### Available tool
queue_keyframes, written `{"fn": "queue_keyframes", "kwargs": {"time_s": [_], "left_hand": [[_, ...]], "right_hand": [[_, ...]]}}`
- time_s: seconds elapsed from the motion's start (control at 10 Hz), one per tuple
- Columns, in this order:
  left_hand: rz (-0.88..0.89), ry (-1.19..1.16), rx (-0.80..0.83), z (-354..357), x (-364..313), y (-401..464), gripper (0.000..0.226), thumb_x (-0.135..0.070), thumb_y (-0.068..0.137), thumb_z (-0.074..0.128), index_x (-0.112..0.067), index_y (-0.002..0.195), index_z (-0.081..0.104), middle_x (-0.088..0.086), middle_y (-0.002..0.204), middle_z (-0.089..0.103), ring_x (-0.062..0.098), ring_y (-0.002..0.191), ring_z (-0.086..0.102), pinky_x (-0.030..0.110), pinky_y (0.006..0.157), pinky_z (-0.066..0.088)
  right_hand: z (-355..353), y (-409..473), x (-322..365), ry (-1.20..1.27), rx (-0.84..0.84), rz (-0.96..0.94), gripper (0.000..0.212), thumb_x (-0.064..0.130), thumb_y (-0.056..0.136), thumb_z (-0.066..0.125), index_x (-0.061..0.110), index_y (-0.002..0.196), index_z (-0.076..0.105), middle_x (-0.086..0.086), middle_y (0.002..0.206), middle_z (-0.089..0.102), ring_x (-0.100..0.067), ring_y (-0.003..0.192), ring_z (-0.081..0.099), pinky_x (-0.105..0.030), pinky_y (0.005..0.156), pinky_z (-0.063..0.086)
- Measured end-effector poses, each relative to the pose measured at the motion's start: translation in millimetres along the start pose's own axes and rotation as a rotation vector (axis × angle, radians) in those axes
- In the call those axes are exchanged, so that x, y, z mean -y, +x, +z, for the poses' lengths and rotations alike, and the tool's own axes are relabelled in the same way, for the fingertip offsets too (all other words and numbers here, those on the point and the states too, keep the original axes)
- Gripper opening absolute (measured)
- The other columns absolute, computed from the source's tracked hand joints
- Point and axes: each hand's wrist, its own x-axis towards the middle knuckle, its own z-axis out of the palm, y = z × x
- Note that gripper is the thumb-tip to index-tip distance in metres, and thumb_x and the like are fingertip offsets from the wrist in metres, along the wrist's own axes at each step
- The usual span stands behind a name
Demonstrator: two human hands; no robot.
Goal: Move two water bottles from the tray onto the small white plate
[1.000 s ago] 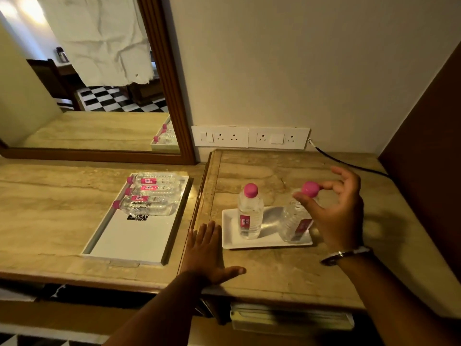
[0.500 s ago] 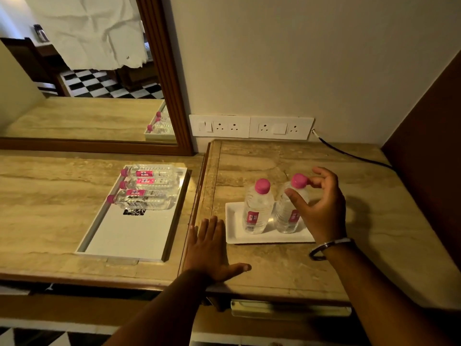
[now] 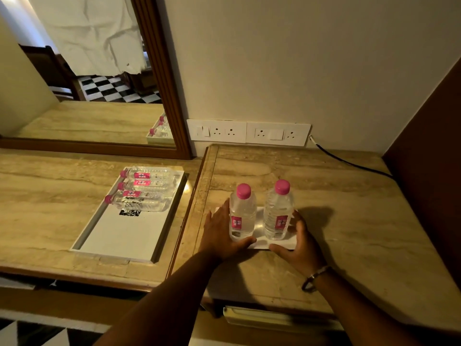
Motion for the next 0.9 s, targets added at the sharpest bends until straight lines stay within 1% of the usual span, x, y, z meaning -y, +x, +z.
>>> {"fn": "queue_keyframes", "kwargs": {"time_s": [0.1,0.2,0.3,0.4,0.5,0.6,0.7,0.8,0.9], "left_hand": [[0.004,0.062,0.033,5,2,8,0.115,-0.091,0.067,0.052,-0.016,0.152,0.035,0.009,0.15,0.049,0.026,0.14,0.037,0.06,0.123,0.011],[0.036,0.078,0.038,6,7,12,0.107,-0.089,0.068,0.052,-0.018,0.147,0.043,0.008,0.145,0.054,0.027,0.137,0.041,0.062,0.122,0.016],[0.064,0.084,0.05,3,4,13,0.098,-0.085,0.069,0.056,-0.02,0.142,0.049,0.006,0.139,0.06,0.026,0.134,0.047,0.063,0.119,0.023],[0.058,0.061,0.007,1,3,11,0.089,-0.077,0.068,0.064,-0.019,0.135,0.054,0.008,0.13,0.065,0.028,0.127,0.053,0.06,0.12,0.023],[0.071,0.037,-0.003,-1,5,9,0.075,-0.063,0.072,0.08,-0.018,0.128,0.059,0.007,0.119,0.069,0.027,0.119,0.058,0.06,0.117,0.029],[0.082,0.024,-0.028,-2,6,8,0.074,-0.059,0.072,0.082,-0.016,0.129,0.06,0.007,0.118,0.07,0.027,0.118,0.059,0.06,0.115,0.031],[0.082,0.014,-0.008,-4,7,7,0.071,-0.059,0.073,0.084,-0.018,0.126,0.06,0.005,0.115,0.07,0.025,0.115,0.06,0.055,0.114,0.034],[0.091,-0.011,-0.011,-2,9,8,0.072,-0.07,0.072,0.073,-0.02,0.123,0.06,0.002,0.111,0.07,0.021,0.109,0.062,0.05,0.11,0.039],[0.065,-0.024,-0.004,-2,8,7,0.085,-0.073,0.07,0.07,-0.019,0.133,0.053,0.005,0.124,0.066,0.024,0.121,0.056,0.043,0.117,0.026]], "right_hand": [[5,8,2,-0.068,-0.045,-0.012,0.115,0.043,0.058,0.087,0.027,0.148,0.019,-0.005,0.135,0.056,-0.023,0.116,0.057,-0.037,0.09,0.05],[8,14,6,-0.095,-0.106,-0.041,0.104,0.045,0.058,0.085,0.031,0.143,0.026,-0.003,0.121,0.065,-0.022,0.102,0.065,-0.039,0.082,0.056],[10,17,5,-0.12,-0.134,-0.064,0.094,0.042,0.058,0.085,0.023,0.136,0.036,-0.005,0.114,0.068,-0.022,0.097,0.067,-0.038,0.078,0.057],[11,18,0,-0.091,-0.14,-0.048,0.089,0.036,0.058,0.087,0.017,0.132,0.041,-0.007,0.11,0.07,-0.024,0.096,0.067,-0.038,0.077,0.058],[10,21,-4,-0.076,-0.124,-0.032,0.089,0.032,0.057,0.088,0.014,0.131,0.04,-0.006,0.106,0.07,-0.022,0.093,0.068,-0.03,0.073,0.055],[10,23,-6,-0.032,-0.108,-0.029,0.091,0.028,0.056,0.088,0.015,0.131,0.038,0.003,0.102,0.066,-0.018,0.091,0.065,-0.022,0.072,0.048],[9,22,-3,0.002,-0.085,-0.023,0.091,0.027,0.057,0.087,0.018,0.132,0.037,0.009,0.101,0.06,-0.011,0.092,0.06,-0.011,0.071,0.042],[9,23,-5,0.02,-0.071,-0.04,0.09,0.024,0.058,0.087,0.017,0.133,0.037,0.009,0.105,0.059,-0.013,0.098,0.061,-0.004,0.072,0.038],[5,20,-5,0.042,-0.055,-0.035,0.102,0.025,0.058,0.088,0.014,0.142,0.031,0.003,0.124,0.056,-0.018,0.115,0.055,-0.009,0.086,0.039]]}}
